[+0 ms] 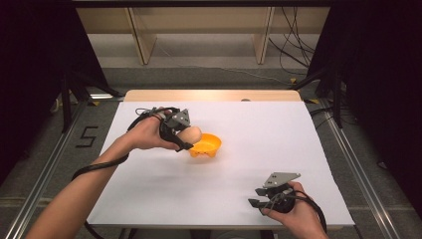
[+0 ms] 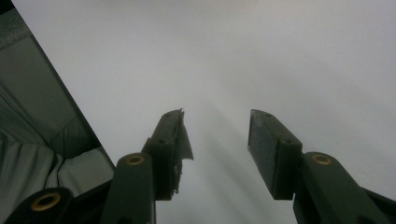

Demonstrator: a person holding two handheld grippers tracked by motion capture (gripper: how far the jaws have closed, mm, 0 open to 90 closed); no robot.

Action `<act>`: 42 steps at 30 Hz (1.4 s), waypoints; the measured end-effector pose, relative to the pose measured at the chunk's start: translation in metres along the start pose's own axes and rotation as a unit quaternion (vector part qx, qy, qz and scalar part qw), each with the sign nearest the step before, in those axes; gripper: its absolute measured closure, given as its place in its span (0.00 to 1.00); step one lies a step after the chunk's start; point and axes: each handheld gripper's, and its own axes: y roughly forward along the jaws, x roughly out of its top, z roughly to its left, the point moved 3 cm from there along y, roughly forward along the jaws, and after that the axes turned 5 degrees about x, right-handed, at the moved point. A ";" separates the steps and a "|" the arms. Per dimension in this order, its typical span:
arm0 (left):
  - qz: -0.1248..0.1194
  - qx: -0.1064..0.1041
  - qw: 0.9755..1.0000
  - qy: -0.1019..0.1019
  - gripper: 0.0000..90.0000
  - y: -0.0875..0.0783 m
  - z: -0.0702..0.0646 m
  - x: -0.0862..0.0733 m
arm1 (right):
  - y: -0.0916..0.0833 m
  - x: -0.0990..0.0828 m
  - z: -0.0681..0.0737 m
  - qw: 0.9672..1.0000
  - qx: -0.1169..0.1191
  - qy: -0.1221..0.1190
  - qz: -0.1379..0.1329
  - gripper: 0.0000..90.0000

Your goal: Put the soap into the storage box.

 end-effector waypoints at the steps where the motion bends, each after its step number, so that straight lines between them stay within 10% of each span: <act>1: -0.007 0.001 1.000 -0.005 0.36 0.001 -0.001 0.001 | 0.000 0.000 0.001 1.000 0.002 0.004 0.000 0.62; 42: -0.032 -0.013 0.999 0.013 0.36 0.029 0.002 0.014 | -0.002 -0.001 -0.001 1.000 0.005 0.003 0.007 0.62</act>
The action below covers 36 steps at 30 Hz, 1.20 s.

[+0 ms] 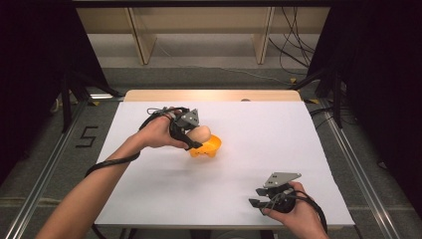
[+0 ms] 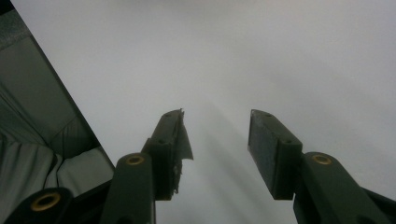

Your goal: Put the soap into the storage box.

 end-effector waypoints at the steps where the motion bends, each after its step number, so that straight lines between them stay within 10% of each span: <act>1: -0.002 -0.002 1.000 -0.004 0.36 0.001 0.000 0.000 | -0.001 0.000 0.001 1.000 0.003 0.010 0.002 0.62; 36: 0.017 -0.020 1.000 -0.013 0.35 0.025 0.007 -0.005 | -0.001 0.000 0.000 1.000 0.002 0.000 -0.002 0.62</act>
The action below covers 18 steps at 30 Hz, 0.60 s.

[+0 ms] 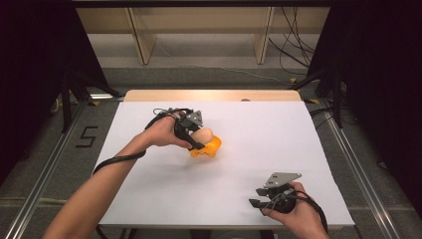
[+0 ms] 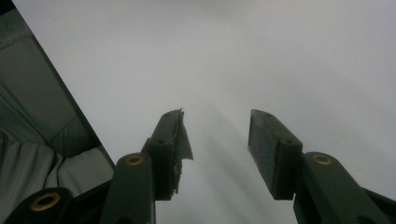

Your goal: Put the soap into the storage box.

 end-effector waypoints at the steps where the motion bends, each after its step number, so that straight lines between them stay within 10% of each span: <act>1: 0.003 -0.002 1.000 -0.002 0.35 0.000 0.000 0.000 | 0.001 0.000 -0.001 1.000 0.003 -0.008 -0.003 0.62; 18: 0.030 0.002 1.000 0.003 0.35 0.006 0.002 -0.005 | 0.001 0.000 -0.001 1.000 0.003 -0.005 -0.002 0.61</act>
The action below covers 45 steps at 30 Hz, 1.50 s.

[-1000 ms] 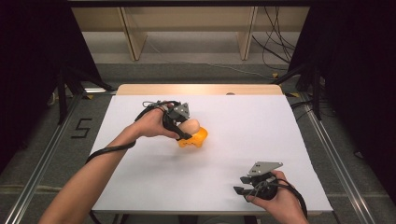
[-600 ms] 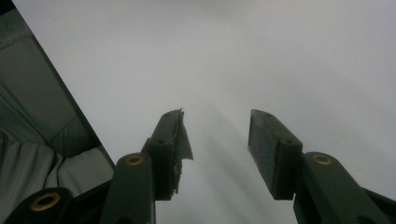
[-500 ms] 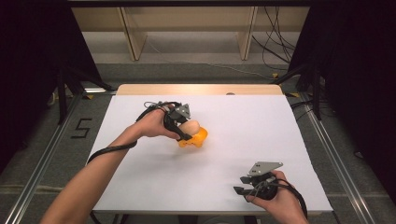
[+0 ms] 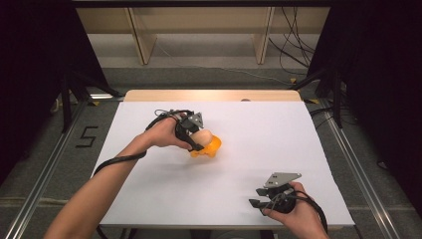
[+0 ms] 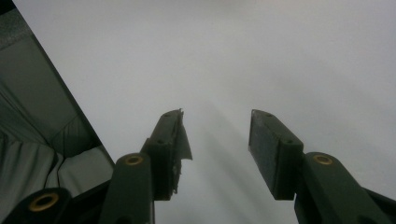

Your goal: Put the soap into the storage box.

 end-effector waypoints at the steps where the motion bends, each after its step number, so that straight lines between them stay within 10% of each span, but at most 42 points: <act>1: 0.001 0.000 1.000 -0.004 0.35 0.001 0.000 -0.001 | 0.000 0.000 0.000 1.000 0.001 -0.001 0.001 0.61; 19: -0.033 0.003 0.999 -0.027 0.30 -0.009 0.000 0.004 | 0.000 -0.001 0.003 1.000 -0.003 0.017 0.004 0.60; 23: -0.041 0.006 0.999 -0.031 0.28 -0.020 -0.002 0.000 | 0.002 -0.001 -0.001 1.000 -0.004 -0.007 -0.006 0.60; 34: -0.056 0.047 0.996 -0.048 0.28 -0.061 -0.016 -0.028 | -0.001 -0.001 0.002 1.000 -0.009 0.022 0.007 0.60; 45: -0.090 0.080 0.986 -0.111 0.27 -0.089 -0.039 -0.067 | 0.001 -0.003 0.001 0.999 -0.020 0.032 0.012 0.59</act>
